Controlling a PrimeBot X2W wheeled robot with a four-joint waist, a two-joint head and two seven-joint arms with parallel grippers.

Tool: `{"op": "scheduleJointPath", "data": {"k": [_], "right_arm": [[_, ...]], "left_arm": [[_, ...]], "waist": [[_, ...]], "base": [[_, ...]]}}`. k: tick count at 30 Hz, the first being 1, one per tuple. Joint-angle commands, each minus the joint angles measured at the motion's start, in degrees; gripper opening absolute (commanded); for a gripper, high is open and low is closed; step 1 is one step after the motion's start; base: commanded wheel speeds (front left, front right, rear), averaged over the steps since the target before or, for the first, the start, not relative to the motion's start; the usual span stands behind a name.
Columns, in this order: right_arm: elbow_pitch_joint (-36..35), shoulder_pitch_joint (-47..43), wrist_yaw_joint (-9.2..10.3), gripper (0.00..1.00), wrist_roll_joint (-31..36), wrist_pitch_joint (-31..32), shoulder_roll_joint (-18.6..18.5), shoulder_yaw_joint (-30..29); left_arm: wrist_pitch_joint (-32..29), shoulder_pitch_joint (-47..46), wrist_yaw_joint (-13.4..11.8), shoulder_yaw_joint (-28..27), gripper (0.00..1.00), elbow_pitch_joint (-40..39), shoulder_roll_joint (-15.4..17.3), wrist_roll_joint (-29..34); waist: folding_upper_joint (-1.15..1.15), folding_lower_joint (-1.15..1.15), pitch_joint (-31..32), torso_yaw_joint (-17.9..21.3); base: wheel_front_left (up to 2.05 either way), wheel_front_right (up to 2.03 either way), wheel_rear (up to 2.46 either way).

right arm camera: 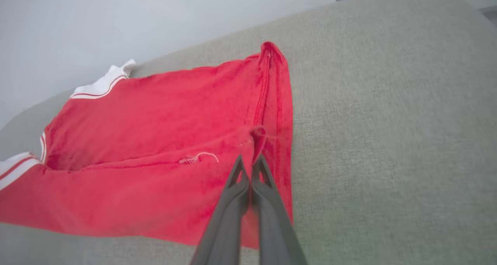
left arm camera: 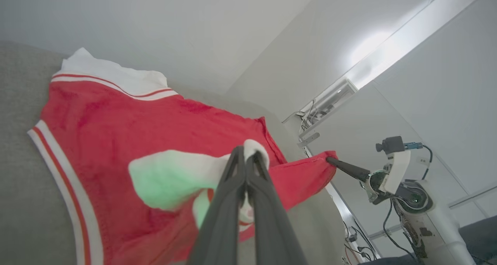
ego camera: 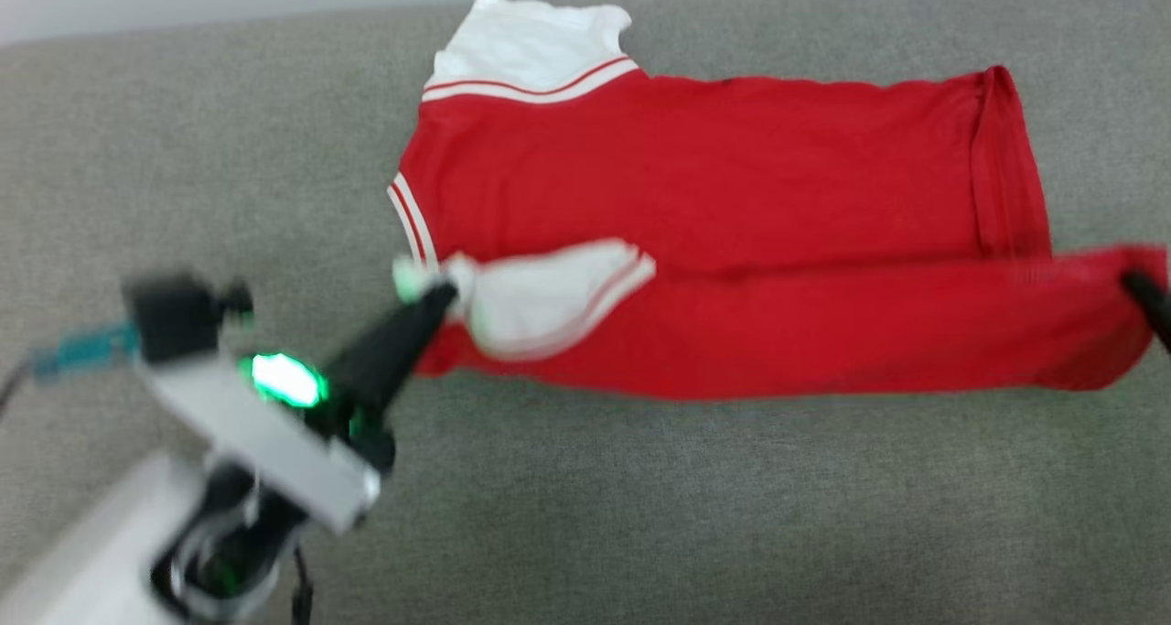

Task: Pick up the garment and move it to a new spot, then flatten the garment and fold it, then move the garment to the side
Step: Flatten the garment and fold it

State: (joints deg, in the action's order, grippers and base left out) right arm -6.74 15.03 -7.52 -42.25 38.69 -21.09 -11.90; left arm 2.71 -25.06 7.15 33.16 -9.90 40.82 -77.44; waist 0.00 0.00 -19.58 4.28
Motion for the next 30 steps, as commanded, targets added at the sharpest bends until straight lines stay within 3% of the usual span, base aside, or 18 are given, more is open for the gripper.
{"op": "scheduleJointPath", "data": {"k": [1,8,22,23,24,25,26,30], "right_arm": [[2.34,2.76,0.05,0.00,0.85,-0.67,0.29,1.13],[12.88,11.43,0.06,0.00,2.86,-5.30,-0.24,6.26],[27.42,16.78,0.05,0.00,1.02,-15.18,-1.88,14.88],[28.09,16.98,0.06,0.00,0.93,-15.72,-2.05,15.45],[28.89,17.31,0.06,0.42,0.86,-17.00,-2.40,16.66],[29.20,17.48,0.06,0.88,0.64,-17.73,-2.56,17.05],[29.41,17.51,0.06,1.00,0.39,-18.31,-2.66,17.38],[29.27,16.96,0.06,1.00,-0.88,-20.19,-3.57,18.50]], "left_arm": [[-1.19,-2.77,0.44,0.20,0.00,2.32,-1.03,-1.12],[-4.03,-11.80,0.40,1.34,0.00,13.10,-4.23,-4.11],[-1.32,-19.68,0.39,10.04,0.00,33.06,-7.61,-0.11],[-1.45,-20.17,0.39,10.96,0.07,34.07,-7.74,0.19],[-1.54,-21.10,0.39,12.81,0.77,36.01,-7.61,1.15],[-1.51,-21.74,0.39,13.77,1.00,36.54,-7.43,1.60],[-1.37,-22.48,0.39,14.56,1.00,36.95,-7.08,2.16],[-1.41,-25.60,0.39,18.28,1.00,37.70,-4.56,5.16]], "waist": [[0.00,0.00,-0.95,0.16],[0.00,0.00,-2.31,0.41],[0.00,0.00,-4.31,0.61],[0.00,0.00,-4.18,0.58],[0.00,0.00,-3.66,0.59],[0.00,0.00,-3.30,0.62],[0.00,0.00,-2.87,0.65],[0.00,0.00,-0.56,0.70]], "base": [[0.00,0.00,0.00],[0.00,0.00,0.00],[0.00,0.00,0.00],[0.00,0.00,0.00],[0.00,0.00,0.00],[0.00,0.00,0.00],[0.00,0.00,0.00],[0.00,0.00,0.00]]}}
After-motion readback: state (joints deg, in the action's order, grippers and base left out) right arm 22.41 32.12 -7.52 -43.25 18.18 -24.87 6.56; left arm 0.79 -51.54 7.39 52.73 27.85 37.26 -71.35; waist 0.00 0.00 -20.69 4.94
